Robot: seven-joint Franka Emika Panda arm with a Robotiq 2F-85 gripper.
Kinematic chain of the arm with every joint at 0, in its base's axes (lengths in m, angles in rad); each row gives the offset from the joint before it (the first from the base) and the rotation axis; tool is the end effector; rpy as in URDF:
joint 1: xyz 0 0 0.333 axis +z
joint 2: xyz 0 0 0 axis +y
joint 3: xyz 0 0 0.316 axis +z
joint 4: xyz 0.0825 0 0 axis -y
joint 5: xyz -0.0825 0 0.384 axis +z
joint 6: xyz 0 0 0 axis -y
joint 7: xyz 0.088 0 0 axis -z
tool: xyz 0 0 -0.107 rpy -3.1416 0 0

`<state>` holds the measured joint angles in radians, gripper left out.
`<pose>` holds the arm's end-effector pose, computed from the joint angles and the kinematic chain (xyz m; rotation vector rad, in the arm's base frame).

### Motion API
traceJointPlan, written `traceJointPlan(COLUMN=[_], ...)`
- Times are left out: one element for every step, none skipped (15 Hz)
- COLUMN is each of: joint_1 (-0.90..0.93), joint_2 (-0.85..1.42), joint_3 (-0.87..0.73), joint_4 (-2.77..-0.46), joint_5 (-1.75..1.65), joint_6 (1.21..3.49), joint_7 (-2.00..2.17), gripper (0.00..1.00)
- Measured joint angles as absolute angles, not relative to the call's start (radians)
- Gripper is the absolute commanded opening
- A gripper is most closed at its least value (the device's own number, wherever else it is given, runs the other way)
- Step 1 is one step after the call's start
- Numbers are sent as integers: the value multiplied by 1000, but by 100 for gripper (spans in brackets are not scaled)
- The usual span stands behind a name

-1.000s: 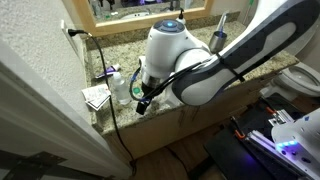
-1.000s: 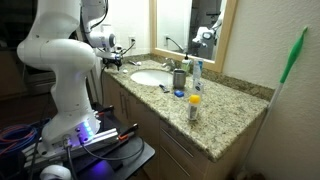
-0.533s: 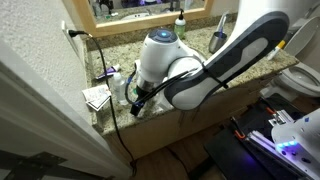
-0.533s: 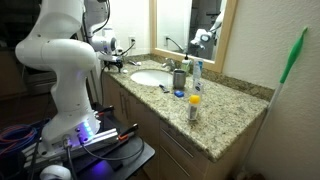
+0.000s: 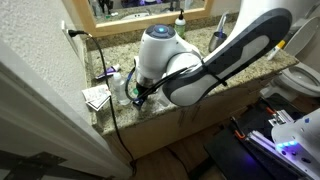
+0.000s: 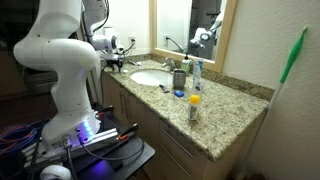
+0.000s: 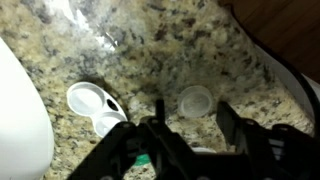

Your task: Place the small white case on the.white holder

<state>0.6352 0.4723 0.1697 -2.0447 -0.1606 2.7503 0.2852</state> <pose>0.4273 0.4484 0.2340 -2.8534 -0.9348 -0.3178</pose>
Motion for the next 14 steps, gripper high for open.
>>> traceJointPlan(joint_1=[639, 641, 646, 652, 657, 663, 667, 672, 678, 686, 693, 698, 701, 703], joint_2=[471, 471, 473, 477, 483, 486, 489, 490, 492, 493, 493, 493, 494, 494], joint_3=[164, 162, 160, 159, 159, 159, 159, 158, 155, 149, 143, 137, 134, 132], joint_4=[-2041, -2037, -2031, -2024, -2017, -2014, -2014, -2014, -2013, -2012, -2009, -2006, -2003, -2001], joint_5=[-166, -169, -171, -171, -171, -171, -171, -171, -171, -171, -171, -171, -171, -172], joint_6=[2737, 2726, 2717, 2710, 2704, 2700, 2697, 2692, 2682, 2665, 2654, 2646, 2641, 2639], joint_7=[289, 293, 298, 302, 305, 308, 311, 317, 329, 345, 358, 373, 380, 386], gripper=[73, 76, 81, 89, 95, 99, 100, 100, 100, 100, 100, 75, 74, 68])
